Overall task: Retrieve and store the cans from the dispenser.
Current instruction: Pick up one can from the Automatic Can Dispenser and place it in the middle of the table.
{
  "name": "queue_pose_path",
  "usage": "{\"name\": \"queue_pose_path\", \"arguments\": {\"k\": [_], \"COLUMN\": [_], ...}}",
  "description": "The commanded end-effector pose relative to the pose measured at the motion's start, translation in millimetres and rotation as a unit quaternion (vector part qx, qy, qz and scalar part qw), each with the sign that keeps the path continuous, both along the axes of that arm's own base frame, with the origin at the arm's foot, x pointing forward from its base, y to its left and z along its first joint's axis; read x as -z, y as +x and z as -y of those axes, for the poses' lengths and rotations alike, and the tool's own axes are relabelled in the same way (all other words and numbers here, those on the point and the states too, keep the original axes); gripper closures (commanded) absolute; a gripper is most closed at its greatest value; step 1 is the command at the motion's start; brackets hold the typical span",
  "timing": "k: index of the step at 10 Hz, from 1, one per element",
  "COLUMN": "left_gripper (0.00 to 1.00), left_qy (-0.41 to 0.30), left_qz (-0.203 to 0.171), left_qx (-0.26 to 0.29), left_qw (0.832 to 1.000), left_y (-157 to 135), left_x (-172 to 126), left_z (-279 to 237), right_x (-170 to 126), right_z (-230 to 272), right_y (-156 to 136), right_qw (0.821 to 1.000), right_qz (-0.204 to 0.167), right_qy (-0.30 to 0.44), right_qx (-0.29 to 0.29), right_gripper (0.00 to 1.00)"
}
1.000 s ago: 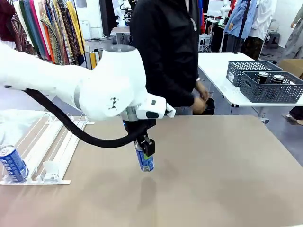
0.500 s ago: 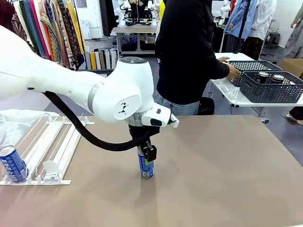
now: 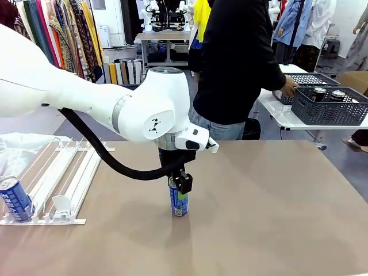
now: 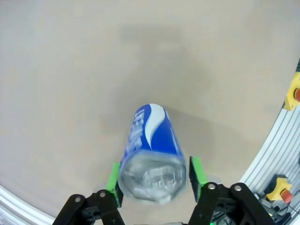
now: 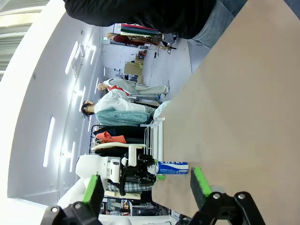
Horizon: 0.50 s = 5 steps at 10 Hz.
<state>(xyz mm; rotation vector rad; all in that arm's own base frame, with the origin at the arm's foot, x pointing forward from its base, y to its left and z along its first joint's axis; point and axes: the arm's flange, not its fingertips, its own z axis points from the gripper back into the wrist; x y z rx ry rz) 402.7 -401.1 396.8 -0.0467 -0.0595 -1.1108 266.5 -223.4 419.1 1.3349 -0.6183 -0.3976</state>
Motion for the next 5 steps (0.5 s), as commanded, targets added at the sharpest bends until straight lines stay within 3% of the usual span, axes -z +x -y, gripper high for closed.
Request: {"name": "queue_pose_path", "arguments": {"k": [1, 3, 5], "left_gripper": [0.00, 0.00, 0.00], "left_qy": [-0.001, -0.010, -0.038], "left_qz": [0.002, 0.016, 0.030], "left_qx": [-0.009, -0.015, -0.054], "left_qw": [1.000, 1.000, 0.997], "left_y": [-0.3, -4.2, -15.8], "left_x": [-7.0, -18.8, -56.9], "left_z": [-0.7, -5.3, -25.3], "right_x": [-2.1, -2.1, -2.1], "right_z": [1.4, 1.4, 1.4], "right_y": [0.2, 0.2, 0.2], "right_qw": [1.000, 1.000, 1.000], "right_qz": [0.005, 0.005, 0.005], "right_qy": [-0.002, -0.002, -0.002], "right_qx": [-0.003, -0.003, -0.003], "right_gripper": [0.00, 0.00, 0.00]}}
